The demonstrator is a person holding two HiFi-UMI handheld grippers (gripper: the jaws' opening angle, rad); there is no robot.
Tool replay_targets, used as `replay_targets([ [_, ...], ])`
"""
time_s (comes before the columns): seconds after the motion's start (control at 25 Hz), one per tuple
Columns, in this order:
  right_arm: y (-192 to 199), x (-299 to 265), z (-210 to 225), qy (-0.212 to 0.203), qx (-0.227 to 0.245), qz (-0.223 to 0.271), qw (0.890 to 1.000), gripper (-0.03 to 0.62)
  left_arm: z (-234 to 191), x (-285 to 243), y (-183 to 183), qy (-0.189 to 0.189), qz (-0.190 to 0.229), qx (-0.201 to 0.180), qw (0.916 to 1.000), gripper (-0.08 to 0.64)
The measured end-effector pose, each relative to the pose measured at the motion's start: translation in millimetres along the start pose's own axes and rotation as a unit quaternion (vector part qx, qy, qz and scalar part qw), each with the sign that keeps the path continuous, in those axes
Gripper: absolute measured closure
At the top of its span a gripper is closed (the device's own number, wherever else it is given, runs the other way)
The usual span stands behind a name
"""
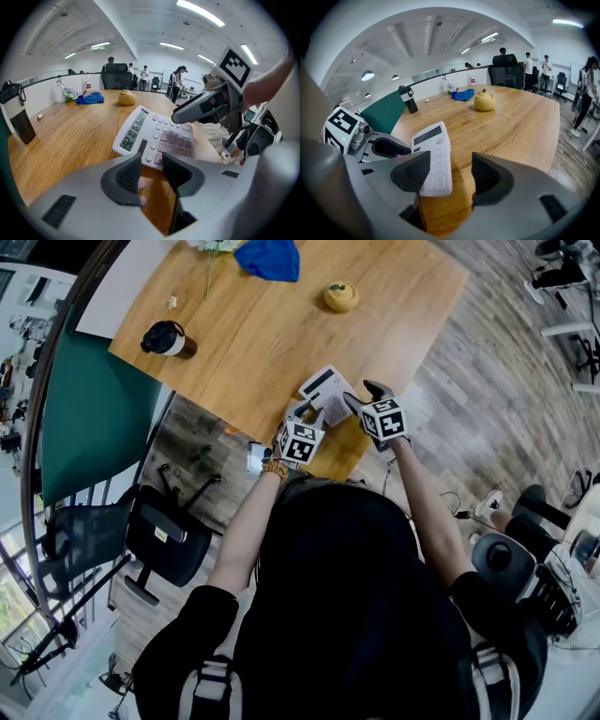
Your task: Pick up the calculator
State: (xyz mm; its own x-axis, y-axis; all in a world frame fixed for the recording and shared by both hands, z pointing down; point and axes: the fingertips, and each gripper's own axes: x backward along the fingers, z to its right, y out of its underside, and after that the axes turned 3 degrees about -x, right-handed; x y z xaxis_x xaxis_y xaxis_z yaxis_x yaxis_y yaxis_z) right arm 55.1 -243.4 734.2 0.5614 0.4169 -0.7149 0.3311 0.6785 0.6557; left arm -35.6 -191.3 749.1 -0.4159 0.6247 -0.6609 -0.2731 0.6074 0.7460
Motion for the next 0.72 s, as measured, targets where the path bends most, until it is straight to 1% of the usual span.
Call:
replay_targets([
  [0.16,1.5,-6.7,-0.6,-0.008,-0.01,-0.003,1.0,0.299,-1.8,0.7,1.5,0.001,0.001,0.01,1.0,0.402],
  [0.36,1.2,-11.6,1.7,-0.007,-0.019,-0.004,1.0,0.326,-2.1,-2.3,0.2,-0.004,0.004,0.012,0.9999,0.402],
  [0.44,0.7,-11.6,0.2,-0.013,-0.023,-0.001,1.0,0.329,-2.4,-2.5,0.0,-0.003,0.005,0.012,0.9999,0.403],
  [0.56,-2.5,-8.8,-9.3,-0.046,-0.039,0.016,0.998,0.35,-4.8,-0.9,0.4,-0.005,0.007,0.021,0.9997,0.402],
  [0.64,-5.4,-6.8,-15.6,-0.069,-0.052,0.027,0.996,0.344,-6.6,-2.5,0.8,-0.006,0.013,0.028,0.9995,0.402],
  [0.72,-8.9,-6.0,-20.4,-0.082,-0.054,0.034,0.995,0.341,-7.1,-3.6,3.7,-0.005,0.01,0.038,0.9992,0.402],
])
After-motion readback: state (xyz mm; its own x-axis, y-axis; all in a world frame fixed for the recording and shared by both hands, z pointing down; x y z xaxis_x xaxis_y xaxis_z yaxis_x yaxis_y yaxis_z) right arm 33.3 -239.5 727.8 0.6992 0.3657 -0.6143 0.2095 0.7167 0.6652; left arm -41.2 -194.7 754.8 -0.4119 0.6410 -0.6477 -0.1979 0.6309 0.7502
